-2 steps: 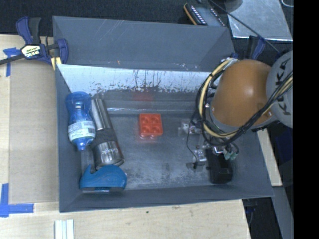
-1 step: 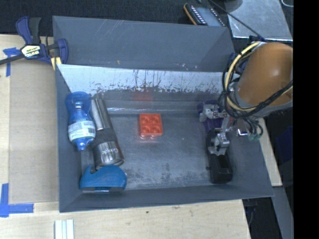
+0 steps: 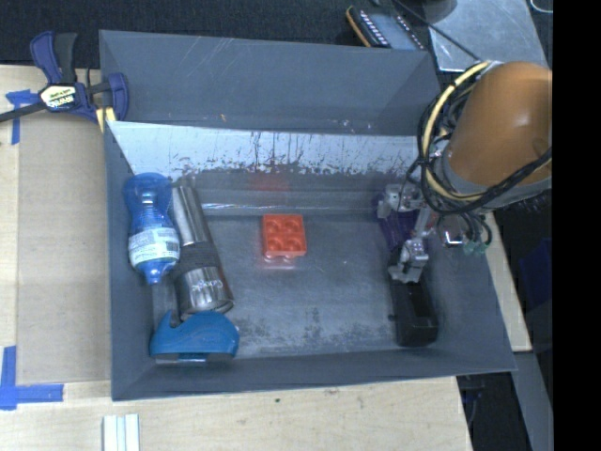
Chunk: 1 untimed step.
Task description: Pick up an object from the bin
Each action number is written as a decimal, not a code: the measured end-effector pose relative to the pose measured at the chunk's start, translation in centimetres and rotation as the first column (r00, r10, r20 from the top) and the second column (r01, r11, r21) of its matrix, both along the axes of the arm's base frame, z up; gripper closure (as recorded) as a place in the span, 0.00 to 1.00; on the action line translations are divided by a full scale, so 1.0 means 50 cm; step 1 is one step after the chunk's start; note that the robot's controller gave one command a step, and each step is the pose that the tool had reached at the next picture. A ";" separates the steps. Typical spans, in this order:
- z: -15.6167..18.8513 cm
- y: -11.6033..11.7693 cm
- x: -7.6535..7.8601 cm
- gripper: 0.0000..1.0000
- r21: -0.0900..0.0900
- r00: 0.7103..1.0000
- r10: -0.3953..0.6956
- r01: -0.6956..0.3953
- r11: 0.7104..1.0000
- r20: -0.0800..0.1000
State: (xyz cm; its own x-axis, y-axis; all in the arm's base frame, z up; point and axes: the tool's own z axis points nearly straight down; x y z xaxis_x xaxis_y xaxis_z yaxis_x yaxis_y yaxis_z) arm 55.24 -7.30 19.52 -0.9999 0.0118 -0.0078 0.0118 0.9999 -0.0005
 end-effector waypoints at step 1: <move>-0.176 -0.151 0.074 0.00 0.004 0.971 0.238 -0.238 0.971 0.005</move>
Offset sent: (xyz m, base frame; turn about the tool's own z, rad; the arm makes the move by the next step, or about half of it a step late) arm -0.0064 -0.0649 -0.0711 -0.0641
